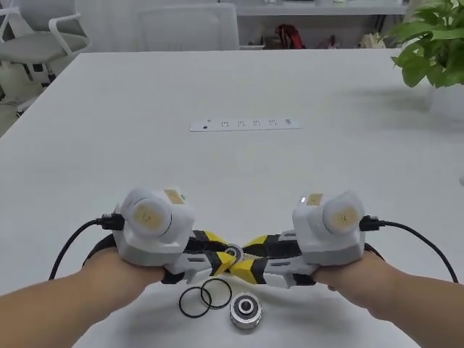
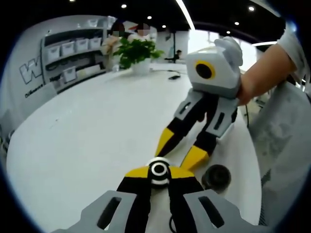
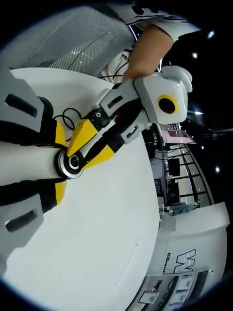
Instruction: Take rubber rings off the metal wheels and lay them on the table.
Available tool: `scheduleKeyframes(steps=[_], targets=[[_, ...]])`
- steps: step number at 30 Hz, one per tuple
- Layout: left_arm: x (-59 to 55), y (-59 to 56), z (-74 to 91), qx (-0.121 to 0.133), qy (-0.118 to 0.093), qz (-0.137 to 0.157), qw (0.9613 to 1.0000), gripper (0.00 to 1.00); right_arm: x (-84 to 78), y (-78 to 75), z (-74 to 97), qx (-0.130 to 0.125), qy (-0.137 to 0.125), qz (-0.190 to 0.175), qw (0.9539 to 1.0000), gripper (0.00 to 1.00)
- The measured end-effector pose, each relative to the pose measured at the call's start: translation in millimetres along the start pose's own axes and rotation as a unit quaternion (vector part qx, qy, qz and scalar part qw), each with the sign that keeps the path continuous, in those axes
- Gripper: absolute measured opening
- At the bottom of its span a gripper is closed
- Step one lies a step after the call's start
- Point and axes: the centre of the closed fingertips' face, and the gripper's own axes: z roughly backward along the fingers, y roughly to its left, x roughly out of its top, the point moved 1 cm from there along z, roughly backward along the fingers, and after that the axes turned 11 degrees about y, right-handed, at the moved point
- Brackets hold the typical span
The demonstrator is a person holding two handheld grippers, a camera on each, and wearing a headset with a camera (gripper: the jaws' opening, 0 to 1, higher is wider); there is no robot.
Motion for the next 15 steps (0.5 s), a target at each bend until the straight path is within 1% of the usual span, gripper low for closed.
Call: scheduleKeyframes(steps=[2,3,13,15], targets=[[0.1,0.0,0.1,0.000,0.000,0.000,1.0000,0.13,-2.3,-0.7,0.8,-0.004,0.006,0.009,0.9999,0.20],[0.1,0.1,0.1,0.000,0.000,0.001,1.0000,0.13,-3.5,-0.4,1.3,-0.003,0.008,0.006,0.9999,0.19],[-0.1,1.0,0.1,0.004,0.000,0.004,1.0000,0.13,-5.3,-0.2,3.1,-0.008,0.011,0.016,0.9998,0.13],[-0.3,1.1,0.2,0.003,0.001,0.004,1.0000,0.13,-7.9,-3.8,3.3,-0.019,0.019,0.025,0.9993,0.07]])
